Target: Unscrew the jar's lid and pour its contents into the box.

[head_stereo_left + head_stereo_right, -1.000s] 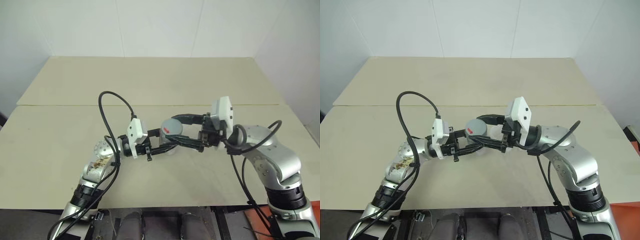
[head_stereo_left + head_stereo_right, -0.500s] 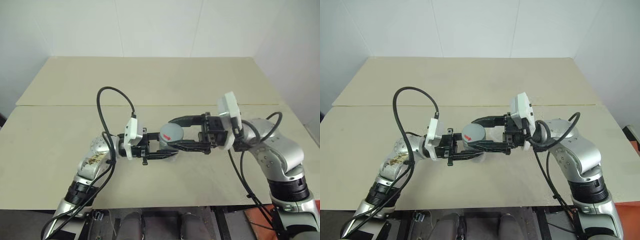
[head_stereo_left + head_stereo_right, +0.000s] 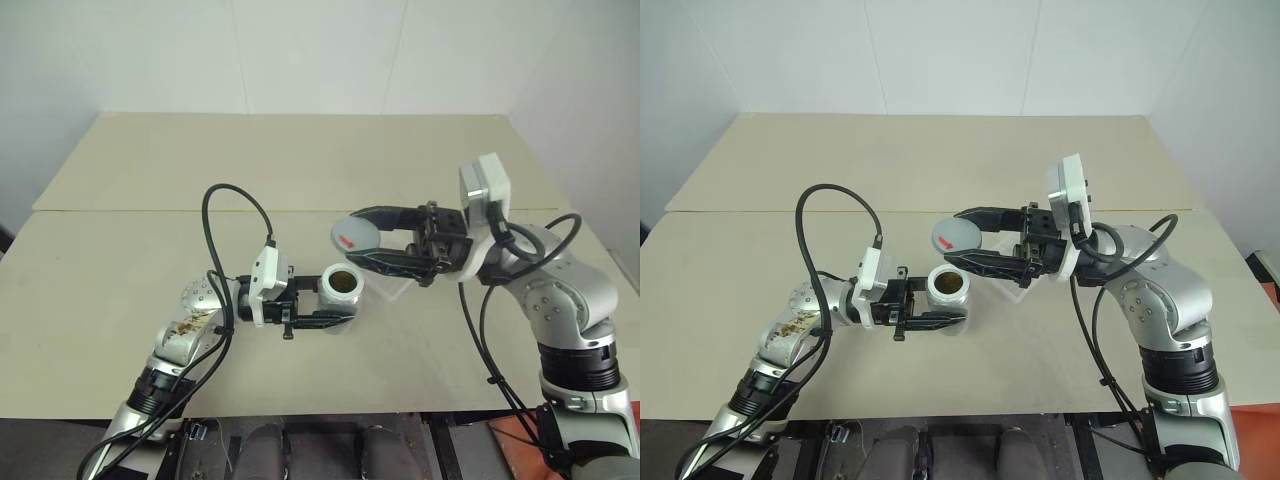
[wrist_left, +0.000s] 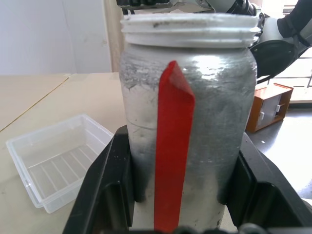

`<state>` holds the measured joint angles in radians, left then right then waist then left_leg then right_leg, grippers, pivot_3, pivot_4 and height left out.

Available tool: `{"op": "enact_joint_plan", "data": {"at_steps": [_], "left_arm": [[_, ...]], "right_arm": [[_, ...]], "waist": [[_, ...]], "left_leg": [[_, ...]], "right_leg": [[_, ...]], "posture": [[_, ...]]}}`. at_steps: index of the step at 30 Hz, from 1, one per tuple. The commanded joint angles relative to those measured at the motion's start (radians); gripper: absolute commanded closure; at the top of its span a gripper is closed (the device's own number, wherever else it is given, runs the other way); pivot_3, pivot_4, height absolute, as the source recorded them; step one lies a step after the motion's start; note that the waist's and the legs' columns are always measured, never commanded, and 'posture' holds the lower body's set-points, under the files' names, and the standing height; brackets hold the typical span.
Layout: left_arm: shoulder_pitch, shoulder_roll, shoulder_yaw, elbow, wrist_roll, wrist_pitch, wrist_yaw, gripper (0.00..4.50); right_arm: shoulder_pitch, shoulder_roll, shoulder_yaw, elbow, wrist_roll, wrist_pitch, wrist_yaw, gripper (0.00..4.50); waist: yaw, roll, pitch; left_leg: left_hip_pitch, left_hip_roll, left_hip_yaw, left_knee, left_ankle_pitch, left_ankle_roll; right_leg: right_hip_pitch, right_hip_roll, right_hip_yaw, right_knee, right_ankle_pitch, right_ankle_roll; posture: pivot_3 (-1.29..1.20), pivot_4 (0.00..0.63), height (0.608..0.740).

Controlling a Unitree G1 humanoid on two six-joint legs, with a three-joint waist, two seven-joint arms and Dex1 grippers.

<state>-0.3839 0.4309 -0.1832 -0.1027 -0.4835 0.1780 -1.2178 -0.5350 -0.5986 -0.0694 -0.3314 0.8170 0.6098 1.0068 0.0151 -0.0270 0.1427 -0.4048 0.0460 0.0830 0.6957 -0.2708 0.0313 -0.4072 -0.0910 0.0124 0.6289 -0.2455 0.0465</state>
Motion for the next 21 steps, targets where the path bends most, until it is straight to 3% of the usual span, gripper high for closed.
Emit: {"op": "enact_joint_plan", "data": {"at_steps": [1, 7, 11, 16, 21], "left_arm": [[0.008, 0.005, 0.021, -0.045, 0.0, -0.007, 0.023, 2.5], [0.013, 0.005, 0.06, -0.04, 0.006, -0.007, 0.084, 2.5], [-0.012, -0.003, 0.074, -0.006, 0.028, -0.022, 0.125, 2.5], [-0.073, -0.018, 0.08, 0.073, 0.056, -0.048, 0.142, 2.5], [-0.122, -0.02, 0.056, 0.149, 0.146, -0.118, 0.164, 2.5]], "right_arm": [[0.074, -0.058, -0.148, -0.054, 0.001, -0.034, -0.049, 1.68], [0.395, -0.118, -0.337, -0.139, -0.154, -0.096, -0.182, 1.68], [0.593, -0.101, -0.396, -0.199, -0.215, -0.104, -0.257, 1.68], [0.735, -0.048, -0.319, -0.176, -0.345, -0.141, -0.343, 1.68], [0.718, 0.017, -0.197, -0.07, -0.488, -0.163, -0.454, 1.68]], "waist": [[0.003, 0.0, 0.0], [0.003, 0.0, 0.0], [-0.001, 0.0, 0.0], [-0.008, 0.0, 0.0], [-0.011, 0.0, 0.0]], "left_leg": [[0.0, 0.0, 0.0, 0.0, 0.0, 0.0], [0.0, 0.0, 0.0, 0.0, 0.0, 0.0], [0.001, -0.001, 0.0, 0.0, 0.0, 0.0], [0.004, 0.0, 0.0, 0.0, 0.0, 0.0], [0.004, -0.001, 0.001, -0.001, 0.0, 0.0]], "right_leg": [[0.0, 0.0, 0.0, -0.001, 0.0, 0.0], [0.0, 0.0, 0.0, -0.001, 0.0, 0.0], [0.001, 0.0, 0.001, 0.0, 0.0, 0.0], [0.003, 0.001, 0.002, 0.001, 0.0, 0.0], [0.003, 0.001, 0.002, 0.0, 0.0, 0.0]], "posture": [[0.0, 0.15, 0.74], [0.0, 0.15, 0.74], [0.0, 0.15, 0.74], [0.0, 0.15, 0.74], [0.0, 0.15, 0.74]]}}
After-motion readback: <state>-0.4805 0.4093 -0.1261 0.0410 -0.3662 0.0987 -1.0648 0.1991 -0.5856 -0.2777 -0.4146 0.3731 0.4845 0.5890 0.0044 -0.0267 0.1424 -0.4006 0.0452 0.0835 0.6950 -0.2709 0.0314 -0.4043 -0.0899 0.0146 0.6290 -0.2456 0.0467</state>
